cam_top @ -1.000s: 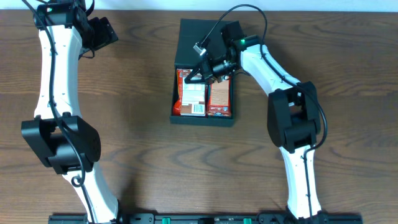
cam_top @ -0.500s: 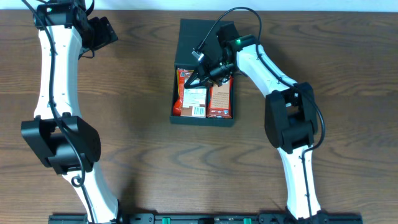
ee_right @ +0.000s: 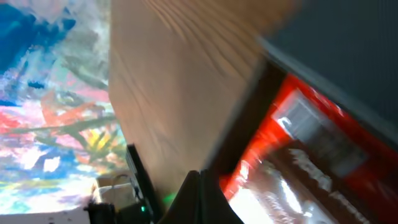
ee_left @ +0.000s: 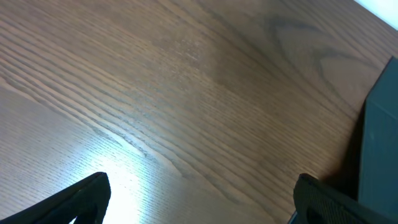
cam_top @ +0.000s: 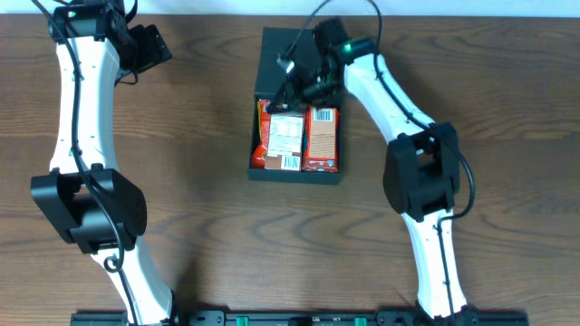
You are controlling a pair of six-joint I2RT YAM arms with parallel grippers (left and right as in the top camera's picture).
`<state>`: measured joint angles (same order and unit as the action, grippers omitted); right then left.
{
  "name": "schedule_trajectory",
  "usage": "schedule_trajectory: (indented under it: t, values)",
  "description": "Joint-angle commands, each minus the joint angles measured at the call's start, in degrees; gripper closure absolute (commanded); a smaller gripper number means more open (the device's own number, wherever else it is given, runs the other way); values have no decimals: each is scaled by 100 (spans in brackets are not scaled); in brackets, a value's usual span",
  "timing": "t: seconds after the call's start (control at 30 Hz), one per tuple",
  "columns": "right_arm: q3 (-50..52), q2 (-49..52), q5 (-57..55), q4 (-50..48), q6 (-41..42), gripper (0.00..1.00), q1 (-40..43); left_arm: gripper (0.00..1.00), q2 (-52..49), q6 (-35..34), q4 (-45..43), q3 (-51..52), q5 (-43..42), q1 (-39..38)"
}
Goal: Pack container
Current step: 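Push the brown-white carton down into the box with the right gripper, then move both grippers to the raised lid's left and right edges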
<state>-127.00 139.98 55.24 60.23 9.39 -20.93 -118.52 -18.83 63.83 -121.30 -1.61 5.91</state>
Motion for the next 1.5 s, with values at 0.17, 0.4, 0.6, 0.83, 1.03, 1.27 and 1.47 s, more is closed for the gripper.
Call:
schedule_trajectory:
  t: [0.17, 0.4, 0.6, 0.83, 1.03, 1.27, 1.47]
  values:
    - [-1071, -468, -330, 264, -26, 98, 688, 4, -26, 590, -273, 20, -1320, -9]
    - [-601, -463, -1132, 516, -13, 98, 1705, 94, -289, 474, -802, 258, -1370, -70]
    - [-203, -463, -1790, 675, 168, 99, 1915, 94, -1019, 254, -1235, 372, -2181, -175]
    - [457, -463, -2459, 323, 450, 98, 1786, 94, -1755, 48, -2048, 372, -3287, -481]
    - [1215, -463, -1980, -461, 737, 98, 1864, 94, -2090, -286, -2293, 372, -3296, -826]
    - [1836, -455, -1438, -1331, 929, 98, 1843, 94, -2332, -614, -2575, 372, -3287, -1049]
    - [2105, -422, -1086, -2033, 1169, 98, 1751, 94, -2437, -866, -2763, 372, -3410, -1049]
